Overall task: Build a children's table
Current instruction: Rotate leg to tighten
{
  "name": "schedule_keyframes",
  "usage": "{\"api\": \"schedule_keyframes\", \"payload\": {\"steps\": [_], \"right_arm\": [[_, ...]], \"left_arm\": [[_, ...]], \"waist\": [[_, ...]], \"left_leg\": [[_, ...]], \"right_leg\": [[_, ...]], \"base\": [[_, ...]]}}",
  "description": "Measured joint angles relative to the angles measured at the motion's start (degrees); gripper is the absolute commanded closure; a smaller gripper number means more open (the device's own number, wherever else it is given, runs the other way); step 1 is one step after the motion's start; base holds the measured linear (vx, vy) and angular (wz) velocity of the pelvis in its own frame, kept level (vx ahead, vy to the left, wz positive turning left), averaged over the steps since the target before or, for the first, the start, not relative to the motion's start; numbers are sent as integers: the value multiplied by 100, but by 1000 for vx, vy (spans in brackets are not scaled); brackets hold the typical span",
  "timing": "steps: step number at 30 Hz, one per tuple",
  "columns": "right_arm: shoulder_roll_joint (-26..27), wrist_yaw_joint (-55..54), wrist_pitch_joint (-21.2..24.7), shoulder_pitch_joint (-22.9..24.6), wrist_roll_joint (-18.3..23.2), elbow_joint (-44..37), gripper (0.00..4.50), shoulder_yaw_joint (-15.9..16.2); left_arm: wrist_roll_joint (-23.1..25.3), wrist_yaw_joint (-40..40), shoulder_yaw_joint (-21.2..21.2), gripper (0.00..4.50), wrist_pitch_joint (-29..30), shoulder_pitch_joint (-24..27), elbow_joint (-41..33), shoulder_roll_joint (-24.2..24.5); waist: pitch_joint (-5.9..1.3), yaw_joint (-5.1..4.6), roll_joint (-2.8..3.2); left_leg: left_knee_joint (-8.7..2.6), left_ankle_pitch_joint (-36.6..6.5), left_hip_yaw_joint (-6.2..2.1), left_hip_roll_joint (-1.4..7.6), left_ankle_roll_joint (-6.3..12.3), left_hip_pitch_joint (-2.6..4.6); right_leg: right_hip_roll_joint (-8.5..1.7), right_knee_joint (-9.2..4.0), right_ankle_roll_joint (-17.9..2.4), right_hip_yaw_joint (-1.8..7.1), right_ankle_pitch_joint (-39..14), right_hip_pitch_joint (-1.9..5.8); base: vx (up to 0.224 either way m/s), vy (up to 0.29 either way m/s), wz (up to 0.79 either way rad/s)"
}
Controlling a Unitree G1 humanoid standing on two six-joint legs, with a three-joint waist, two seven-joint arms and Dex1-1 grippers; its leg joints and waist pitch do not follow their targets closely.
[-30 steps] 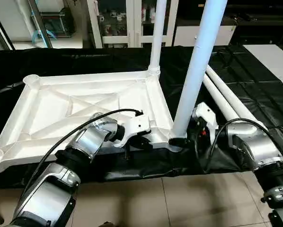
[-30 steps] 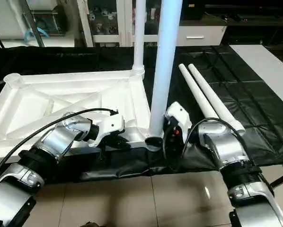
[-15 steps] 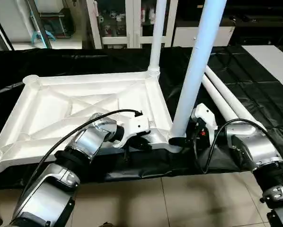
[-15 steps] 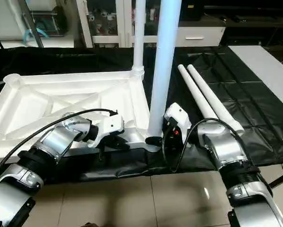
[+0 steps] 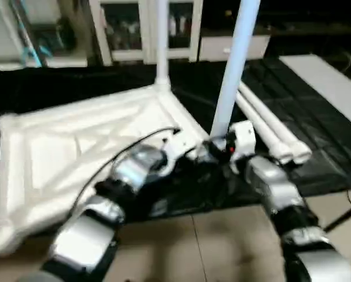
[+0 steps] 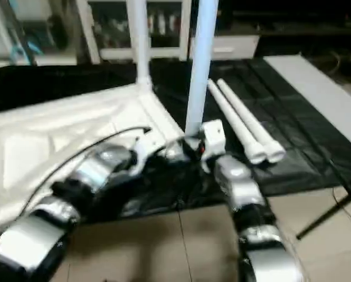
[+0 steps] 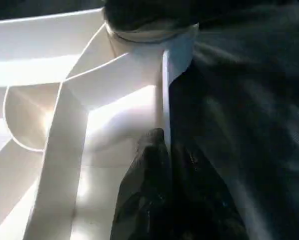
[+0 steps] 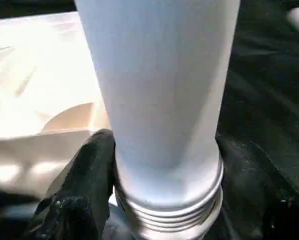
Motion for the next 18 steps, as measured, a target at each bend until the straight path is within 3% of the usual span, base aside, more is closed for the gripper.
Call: {"api": "schedule_keyframes", "payload": {"steps": [6,11,12,16,18], "right_arm": [[499,-1544,-387,-449,-233,643,182,-74],[615,-1846,-620,-635,-339,923,183,-108],[621,-1815,-673,-656,-349,959,127,-108],[580,-1524,-1020,-544,-434,941,103,3],[565,-1426,-1132,-473,-505,819,85,65]], "left_arm": [[7,545,137,450,-30,-245,416,-220],[-3,590,171,450,-62,-316,463,-215],[-9,590,171,450,-67,-330,466,-208],[-1,629,171,450,-113,-339,467,-156],[1,649,187,450,-136,-326,472,-100]], "waist": [[2,8,-4],[1,34,-1],[0,41,-1],[3,68,-4],[4,19,-6]], "left_leg": [[0,3,4,-1,5,-10],[-14,0,5,1,10,-12],[-23,-1,5,1,12,-16],[-27,10,10,6,49,-19],[-25,11,14,7,50,-18]], "right_leg": [[-2,-12,-36,1,78,-12],[-2,-8,-29,-5,99,-21],[-2,-10,-27,-9,97,-26],[-2,-10,-22,-14,94,-33],[-1,-9,-22,-10,95,-36]], "base": [[0,0,0],[0,0,0],[0,0,0],[0,0,0],[0,0,0]]}}
